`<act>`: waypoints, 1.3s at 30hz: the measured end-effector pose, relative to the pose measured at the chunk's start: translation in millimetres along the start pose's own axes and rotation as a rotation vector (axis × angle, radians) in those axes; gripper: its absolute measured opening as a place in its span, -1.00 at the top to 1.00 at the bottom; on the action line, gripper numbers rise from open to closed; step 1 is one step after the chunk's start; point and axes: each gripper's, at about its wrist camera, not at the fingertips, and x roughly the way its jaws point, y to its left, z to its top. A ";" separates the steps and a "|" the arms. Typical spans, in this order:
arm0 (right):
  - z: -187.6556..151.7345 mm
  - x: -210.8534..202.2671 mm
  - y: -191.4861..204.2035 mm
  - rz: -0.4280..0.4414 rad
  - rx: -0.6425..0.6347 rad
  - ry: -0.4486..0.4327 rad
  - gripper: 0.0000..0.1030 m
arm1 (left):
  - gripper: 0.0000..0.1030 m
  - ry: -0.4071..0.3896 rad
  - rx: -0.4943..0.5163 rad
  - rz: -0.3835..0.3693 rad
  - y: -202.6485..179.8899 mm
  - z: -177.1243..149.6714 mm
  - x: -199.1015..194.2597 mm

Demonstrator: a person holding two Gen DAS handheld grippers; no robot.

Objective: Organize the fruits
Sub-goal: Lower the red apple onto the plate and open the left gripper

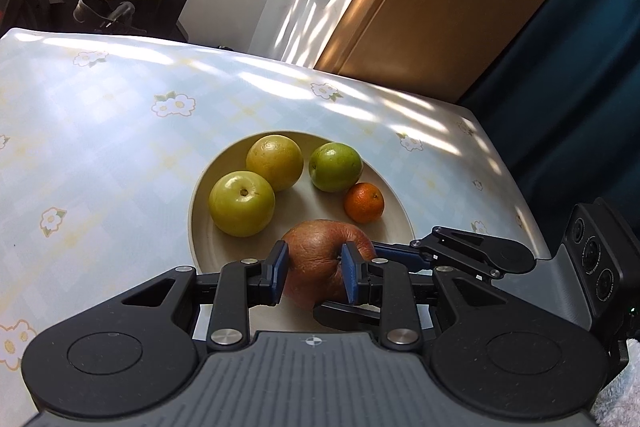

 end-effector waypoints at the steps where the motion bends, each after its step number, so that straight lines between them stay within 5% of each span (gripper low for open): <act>1: 1.1 2.1 -2.7 -0.005 -0.002 0.002 -0.03 | 0.42 0.001 -0.002 0.000 0.6 1.6 2.4; 30: 15.8 27.8 -29.1 -0.105 -0.054 -0.018 -0.04 | 0.42 -0.029 -0.064 0.016 11.2 21.9 24.1; 39: 19.2 25.4 -24.0 -0.123 -0.038 0.006 -0.07 | 0.10 -0.095 -0.007 0.089 7.3 15.1 -9.0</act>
